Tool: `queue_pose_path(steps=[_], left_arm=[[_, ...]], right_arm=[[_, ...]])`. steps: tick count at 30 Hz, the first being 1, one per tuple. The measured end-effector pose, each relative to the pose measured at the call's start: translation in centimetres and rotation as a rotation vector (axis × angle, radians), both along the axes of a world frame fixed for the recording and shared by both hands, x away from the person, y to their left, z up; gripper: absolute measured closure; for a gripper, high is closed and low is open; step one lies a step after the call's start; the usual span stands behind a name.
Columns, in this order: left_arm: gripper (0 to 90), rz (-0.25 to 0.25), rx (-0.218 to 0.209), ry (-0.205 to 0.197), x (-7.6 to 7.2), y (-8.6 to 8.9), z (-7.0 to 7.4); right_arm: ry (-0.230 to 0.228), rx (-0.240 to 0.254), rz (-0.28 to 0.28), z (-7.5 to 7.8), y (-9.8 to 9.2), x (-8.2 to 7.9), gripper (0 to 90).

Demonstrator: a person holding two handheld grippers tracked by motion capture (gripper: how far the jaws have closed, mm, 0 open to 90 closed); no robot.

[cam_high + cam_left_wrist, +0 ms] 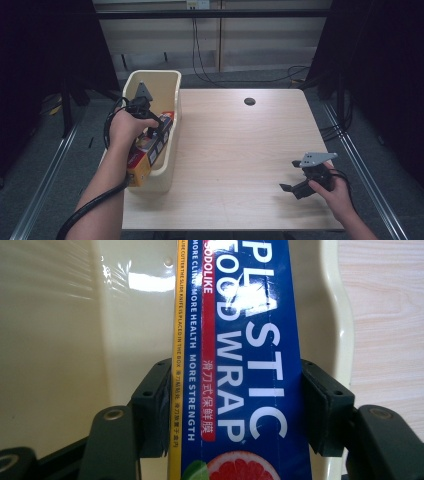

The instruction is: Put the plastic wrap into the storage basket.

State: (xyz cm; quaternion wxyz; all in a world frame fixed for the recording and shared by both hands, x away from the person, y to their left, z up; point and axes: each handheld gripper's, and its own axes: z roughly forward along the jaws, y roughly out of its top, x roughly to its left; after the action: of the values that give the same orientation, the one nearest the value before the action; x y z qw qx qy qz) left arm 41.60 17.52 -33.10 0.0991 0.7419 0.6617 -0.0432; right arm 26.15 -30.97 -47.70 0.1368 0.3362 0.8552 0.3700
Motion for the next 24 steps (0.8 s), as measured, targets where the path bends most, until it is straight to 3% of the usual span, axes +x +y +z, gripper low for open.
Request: queue_pose_path(steps=[20,22,24], left_arm=[[38.4,-0.007,-0.002,-0.018,-0.1,0.1,-0.4],[38.7,0.001,-0.013,-0.03,-0.1,0.1,0.1],[38.7,0.003,-0.018,-0.068,-0.1,0.2,1.1]], right_arm=[[-0.003,0.0,-0.002,0.1,0.1,0.0,2.2],[-0.006,0.0,-0.001,0.0,0.1,0.0,2.2],[-0.004,-0.001,0.002,0.0,0.2,0.0,2.2]])
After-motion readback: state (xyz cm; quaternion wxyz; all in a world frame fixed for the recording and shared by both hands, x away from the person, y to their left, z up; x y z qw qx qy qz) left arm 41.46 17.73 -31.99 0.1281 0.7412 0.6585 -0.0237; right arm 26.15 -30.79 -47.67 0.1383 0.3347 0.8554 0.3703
